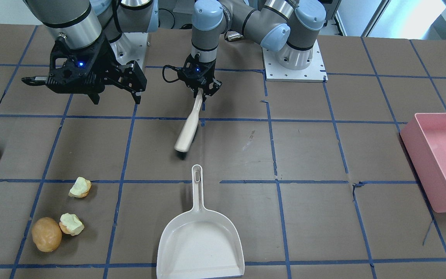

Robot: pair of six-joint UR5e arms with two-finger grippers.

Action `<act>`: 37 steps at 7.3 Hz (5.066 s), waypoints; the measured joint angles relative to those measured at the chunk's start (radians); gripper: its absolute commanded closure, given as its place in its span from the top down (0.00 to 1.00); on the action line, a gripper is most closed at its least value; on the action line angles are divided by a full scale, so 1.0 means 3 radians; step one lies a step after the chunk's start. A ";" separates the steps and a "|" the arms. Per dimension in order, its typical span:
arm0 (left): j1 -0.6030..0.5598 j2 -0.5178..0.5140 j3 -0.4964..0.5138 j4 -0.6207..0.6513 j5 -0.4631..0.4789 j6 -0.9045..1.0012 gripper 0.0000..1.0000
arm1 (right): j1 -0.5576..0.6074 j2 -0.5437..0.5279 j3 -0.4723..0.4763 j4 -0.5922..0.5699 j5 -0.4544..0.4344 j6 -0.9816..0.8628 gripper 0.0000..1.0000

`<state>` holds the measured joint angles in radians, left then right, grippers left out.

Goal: Sweep and dump trash in nearest bin
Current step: 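Close the left gripper on the white brush handle, then reach the right gripper to the dustpan handle while the left lifts the brush, then grasp the dustpan handle with the right gripper and carry it beyond the bread, then move the brush in the left gripper over to the bread pieces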

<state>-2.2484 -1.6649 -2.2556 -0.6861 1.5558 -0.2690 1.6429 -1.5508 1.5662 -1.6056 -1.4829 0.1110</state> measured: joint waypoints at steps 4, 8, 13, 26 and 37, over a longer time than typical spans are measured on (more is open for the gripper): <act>0.0006 0.0183 -0.0010 -0.0090 0.0007 -0.0052 0.12 | 0.0000 0.0014 -0.0003 -0.0045 0.0000 -0.0031 1.00; 0.0390 0.0959 -0.0045 -0.1085 0.0034 -0.0020 0.11 | 0.0170 0.0489 0.0090 -0.1080 -0.0007 -0.0095 1.00; 0.1349 0.1189 0.0026 -0.1194 0.0077 0.0092 0.10 | 0.0816 0.1302 0.0600 -0.2880 -0.0264 0.0637 0.99; 0.1794 0.1172 0.0622 -0.1891 0.0058 0.0195 0.09 | 0.0041 0.1025 0.0130 -0.2091 -0.0169 -0.1251 0.00; 0.0792 -0.0412 0.2087 -0.1441 -0.0340 -0.0984 0.09 | -0.2534 0.1503 -0.0902 -0.0465 -0.0326 -0.6946 0.00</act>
<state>-2.0107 -1.7886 -1.6293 -1.1186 1.4536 -0.5642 0.8826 -1.0999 1.2957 -1.7451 -1.5808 -1.9728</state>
